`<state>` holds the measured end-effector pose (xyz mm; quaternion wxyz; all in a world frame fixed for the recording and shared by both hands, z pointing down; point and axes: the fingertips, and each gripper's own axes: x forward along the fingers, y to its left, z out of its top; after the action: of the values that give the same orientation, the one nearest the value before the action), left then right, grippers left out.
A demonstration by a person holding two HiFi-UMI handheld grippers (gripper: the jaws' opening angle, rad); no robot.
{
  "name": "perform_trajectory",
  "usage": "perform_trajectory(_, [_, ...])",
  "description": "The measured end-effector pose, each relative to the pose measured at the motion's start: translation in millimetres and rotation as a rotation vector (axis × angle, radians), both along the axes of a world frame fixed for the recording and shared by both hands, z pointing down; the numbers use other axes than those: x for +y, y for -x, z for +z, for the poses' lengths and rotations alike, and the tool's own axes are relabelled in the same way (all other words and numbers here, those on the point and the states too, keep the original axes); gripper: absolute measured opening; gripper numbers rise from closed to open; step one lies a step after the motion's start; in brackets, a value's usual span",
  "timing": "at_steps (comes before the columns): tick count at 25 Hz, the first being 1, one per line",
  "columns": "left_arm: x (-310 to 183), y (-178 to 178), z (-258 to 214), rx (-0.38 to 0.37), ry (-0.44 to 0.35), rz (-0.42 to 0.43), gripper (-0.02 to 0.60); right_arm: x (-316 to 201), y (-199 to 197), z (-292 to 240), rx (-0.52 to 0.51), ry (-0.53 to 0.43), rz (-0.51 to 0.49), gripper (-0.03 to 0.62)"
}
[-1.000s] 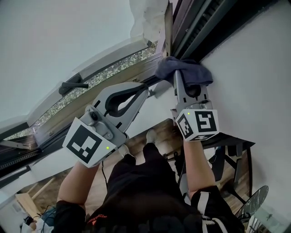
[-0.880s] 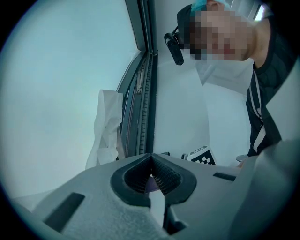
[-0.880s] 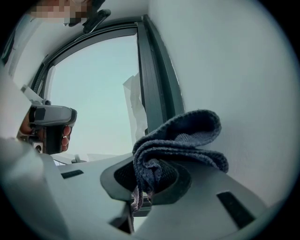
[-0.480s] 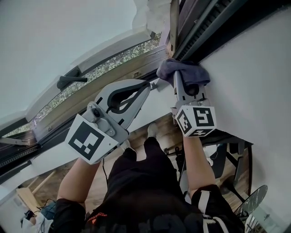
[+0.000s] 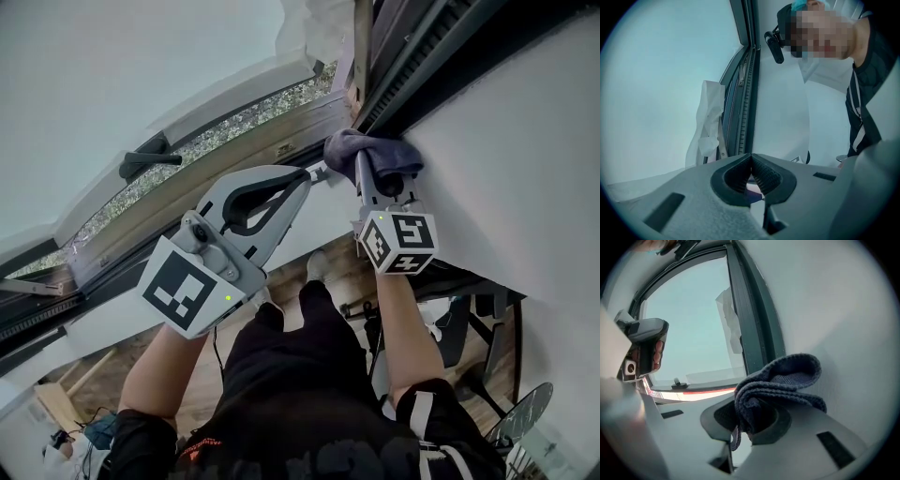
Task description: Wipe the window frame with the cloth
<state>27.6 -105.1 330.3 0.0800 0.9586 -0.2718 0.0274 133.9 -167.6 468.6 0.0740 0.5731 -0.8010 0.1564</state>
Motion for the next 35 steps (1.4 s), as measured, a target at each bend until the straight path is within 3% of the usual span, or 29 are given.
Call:
perform_trajectory(6, [4.7, -2.0, -3.5, 0.012, -0.006, 0.006, 0.018, 9.9, 0.2, -10.8, 0.004, -0.014, -0.005, 0.037])
perform_trajectory(15, [13.1, -2.1, -31.6, 0.04, -0.056, 0.02, 0.018, 25.3, 1.5, -87.4, 0.018, -0.164, 0.002, 0.037])
perform_trajectory(19, [16.9, -2.7, -46.9, 0.069, -0.104, 0.028, 0.018, 29.8, 1.2, -109.7, 0.024, -0.204, 0.004, 0.037])
perform_trajectory(22, [18.4, -2.5, -68.6, 0.135, -0.201, 0.033, 0.018, 32.4, 1.3, -121.3, 0.027, -0.228, 0.007, 0.037])
perform_trajectory(25, [20.4, 2.9, -61.8, 0.074, -0.158, 0.024, 0.018, 32.5, 1.4, -133.9, 0.028, -0.253, 0.011, 0.037])
perform_trajectory(31, [23.0, 8.7, -79.6, 0.067, -0.143, 0.011, 0.018, 27.7, 3.1, -196.9, 0.04, -0.374, -0.001, 0.037])
perform_trajectory(35, [20.2, 9.8, -98.0, 0.081, -0.178, 0.009, 0.018, 23.5, 6.0, -244.9, 0.071, -0.472, -0.015, 0.037])
